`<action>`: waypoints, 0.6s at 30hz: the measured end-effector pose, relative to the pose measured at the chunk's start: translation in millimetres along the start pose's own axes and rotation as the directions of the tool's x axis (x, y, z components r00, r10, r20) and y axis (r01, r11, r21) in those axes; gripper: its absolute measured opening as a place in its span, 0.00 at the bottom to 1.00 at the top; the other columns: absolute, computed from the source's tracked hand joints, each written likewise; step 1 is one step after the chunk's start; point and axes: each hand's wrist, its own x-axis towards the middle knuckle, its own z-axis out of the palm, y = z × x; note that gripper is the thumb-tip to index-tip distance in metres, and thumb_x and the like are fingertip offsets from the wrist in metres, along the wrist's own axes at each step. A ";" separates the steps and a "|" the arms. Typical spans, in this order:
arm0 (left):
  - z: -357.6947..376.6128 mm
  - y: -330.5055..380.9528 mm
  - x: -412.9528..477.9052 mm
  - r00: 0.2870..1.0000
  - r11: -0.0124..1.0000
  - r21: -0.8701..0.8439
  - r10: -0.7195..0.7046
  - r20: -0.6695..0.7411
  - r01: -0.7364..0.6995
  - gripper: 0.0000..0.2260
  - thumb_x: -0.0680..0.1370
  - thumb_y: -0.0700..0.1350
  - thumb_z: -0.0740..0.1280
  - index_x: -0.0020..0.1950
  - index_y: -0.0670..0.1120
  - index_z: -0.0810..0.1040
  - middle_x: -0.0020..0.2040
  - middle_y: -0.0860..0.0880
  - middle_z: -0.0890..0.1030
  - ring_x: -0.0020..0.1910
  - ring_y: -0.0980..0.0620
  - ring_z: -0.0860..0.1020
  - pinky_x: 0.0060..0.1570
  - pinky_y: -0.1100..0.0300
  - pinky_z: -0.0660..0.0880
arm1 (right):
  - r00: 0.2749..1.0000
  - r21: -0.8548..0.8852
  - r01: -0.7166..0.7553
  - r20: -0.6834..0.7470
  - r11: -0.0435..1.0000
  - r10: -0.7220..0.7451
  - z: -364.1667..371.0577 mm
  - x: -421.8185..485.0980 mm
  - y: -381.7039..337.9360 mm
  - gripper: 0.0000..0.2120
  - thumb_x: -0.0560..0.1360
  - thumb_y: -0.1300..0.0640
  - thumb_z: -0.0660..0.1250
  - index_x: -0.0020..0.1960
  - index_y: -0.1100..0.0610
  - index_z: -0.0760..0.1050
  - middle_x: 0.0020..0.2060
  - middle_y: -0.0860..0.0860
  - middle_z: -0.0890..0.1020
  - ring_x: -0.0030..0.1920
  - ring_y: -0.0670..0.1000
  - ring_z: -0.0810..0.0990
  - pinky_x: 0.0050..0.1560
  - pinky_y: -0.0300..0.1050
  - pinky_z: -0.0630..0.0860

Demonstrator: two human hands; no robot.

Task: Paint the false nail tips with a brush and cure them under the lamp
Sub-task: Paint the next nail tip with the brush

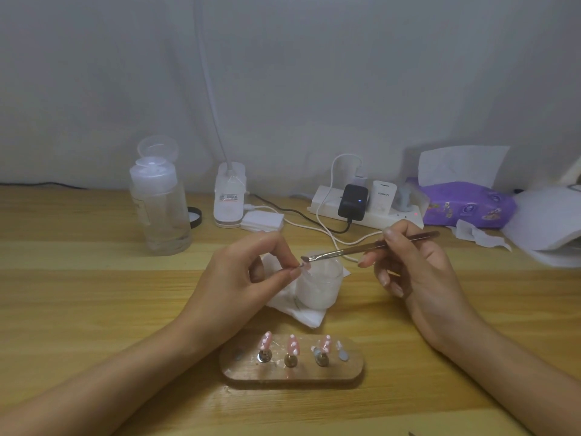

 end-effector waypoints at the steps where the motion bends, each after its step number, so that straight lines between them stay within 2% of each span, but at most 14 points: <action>1: -0.1 0.1 0.1 1.000 1.000 -0.005 0.000 0.003 0.000 0.05 0.73 0.53 0.71 0.41 0.54 0.80 0.29 0.57 0.72 0.28 0.57 0.68 0.31 0.68 0.66 | 1.000 -0.001 -0.003 -0.018 1.000 0.003 -0.5 0.6 0.4 0.08 0.74 0.50 0.64 0.37 0.51 0.74 0.32 0.56 0.83 0.25 0.46 0.72 0.22 0.34 0.65; 4: 0.3 0.1 0.3 1.000 1.000 -0.026 0.001 0.003 -0.001 0.08 0.72 0.57 0.69 0.41 0.54 0.80 0.29 0.54 0.72 0.28 0.57 0.67 0.31 0.67 0.65 | 0.999 0.032 0.012 -0.050 0.999 -0.010 -3.1 1.4 0.3 0.08 0.75 0.51 0.64 0.37 0.50 0.74 0.32 0.55 0.83 0.26 0.46 0.72 0.22 0.34 0.64; 8: 0.8 -0.9 -0.1 1.000 1.000 -0.022 0.006 -0.005 -0.006 0.05 0.74 0.50 0.73 0.41 0.53 0.79 0.30 0.52 0.72 0.28 0.55 0.67 0.31 0.64 0.65 | 1.000 -0.013 0.025 0.010 1.000 -0.024 -0.2 0.1 0.2 0.09 0.74 0.49 0.64 0.35 0.47 0.75 0.33 0.56 0.83 0.26 0.46 0.72 0.22 0.34 0.64; 10: 0.6 -0.9 -0.1 1.000 0.999 -0.036 0.011 -0.002 -0.011 0.07 0.73 0.54 0.71 0.41 0.53 0.79 0.29 0.52 0.72 0.28 0.55 0.67 0.31 0.63 0.65 | 0.999 -0.016 0.004 -0.041 1.000 -0.005 -1.9 1.4 1.0 0.09 0.77 0.52 0.63 0.38 0.51 0.73 0.32 0.56 0.83 0.26 0.47 0.71 0.22 0.34 0.63; 12: 0.4 -0.7 0.2 1.000 0.999 -0.044 0.011 0.003 -0.010 0.08 0.72 0.56 0.70 0.41 0.53 0.79 0.30 0.51 0.73 0.28 0.57 0.67 0.31 0.65 0.65 | 0.998 0.004 0.005 -0.062 1.000 -0.005 -3.2 1.4 0.5 0.10 0.77 0.52 0.63 0.37 0.50 0.73 0.32 0.55 0.83 0.26 0.46 0.71 0.22 0.34 0.63; 15: 0.6 -2.1 0.3 1.000 1.000 -0.025 0.005 0.002 -0.005 0.04 0.74 0.48 0.73 0.41 0.53 0.80 0.30 0.52 0.73 0.28 0.57 0.67 0.31 0.68 0.64 | 1.000 0.008 0.020 0.000 1.000 -0.020 -0.5 0.1 -0.4 0.09 0.74 0.48 0.65 0.36 0.47 0.75 0.33 0.56 0.84 0.26 0.46 0.72 0.22 0.34 0.64; 18: 1.0 -2.5 0.2 1.000 1.000 -0.030 -0.002 -0.001 0.002 0.05 0.74 0.47 0.74 0.41 0.52 0.80 0.30 0.51 0.72 0.28 0.56 0.67 0.31 0.68 0.64 | 0.998 -0.015 -0.013 -0.062 1.000 0.012 -2.8 2.1 2.2 0.09 0.78 0.53 0.63 0.39 0.53 0.72 0.32 0.56 0.83 0.25 0.46 0.71 0.21 0.34 0.63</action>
